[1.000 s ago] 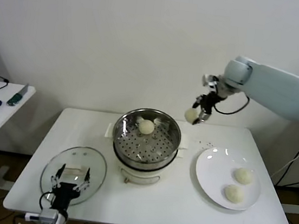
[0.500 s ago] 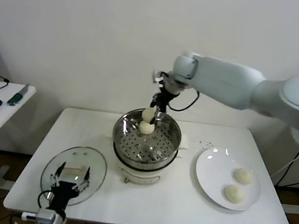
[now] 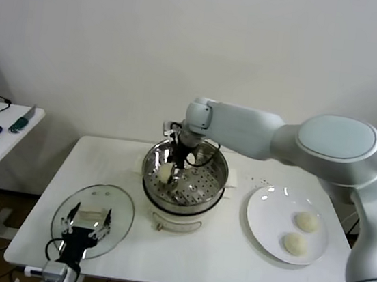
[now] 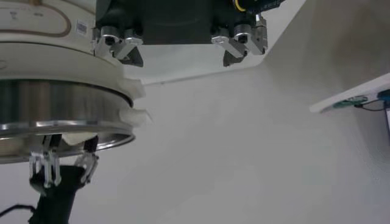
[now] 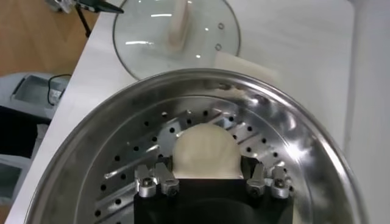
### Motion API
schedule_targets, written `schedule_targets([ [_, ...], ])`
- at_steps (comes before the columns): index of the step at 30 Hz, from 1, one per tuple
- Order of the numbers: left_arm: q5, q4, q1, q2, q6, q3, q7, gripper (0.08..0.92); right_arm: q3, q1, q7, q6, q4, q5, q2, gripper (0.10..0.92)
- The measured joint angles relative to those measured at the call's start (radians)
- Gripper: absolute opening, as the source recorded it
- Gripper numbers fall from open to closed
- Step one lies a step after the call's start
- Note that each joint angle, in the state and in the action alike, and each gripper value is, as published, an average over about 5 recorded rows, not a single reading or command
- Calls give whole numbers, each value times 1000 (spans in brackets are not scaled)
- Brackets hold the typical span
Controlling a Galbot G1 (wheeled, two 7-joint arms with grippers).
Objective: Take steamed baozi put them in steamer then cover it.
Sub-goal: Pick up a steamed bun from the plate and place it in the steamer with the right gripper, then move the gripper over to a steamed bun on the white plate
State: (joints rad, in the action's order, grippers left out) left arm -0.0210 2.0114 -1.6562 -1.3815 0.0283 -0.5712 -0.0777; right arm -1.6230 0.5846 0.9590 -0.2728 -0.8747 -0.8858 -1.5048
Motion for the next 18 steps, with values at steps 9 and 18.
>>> schedule_targets([
  [9, 1, 1, 4, 0, 2, 2, 0, 823, 11, -25, -6, -4, 4, 27, -9, 819],
  [18, 2, 7, -2, 1, 3, -1, -2, 823, 17, 25, 18, 5, -29, 33, 34, 823],
])
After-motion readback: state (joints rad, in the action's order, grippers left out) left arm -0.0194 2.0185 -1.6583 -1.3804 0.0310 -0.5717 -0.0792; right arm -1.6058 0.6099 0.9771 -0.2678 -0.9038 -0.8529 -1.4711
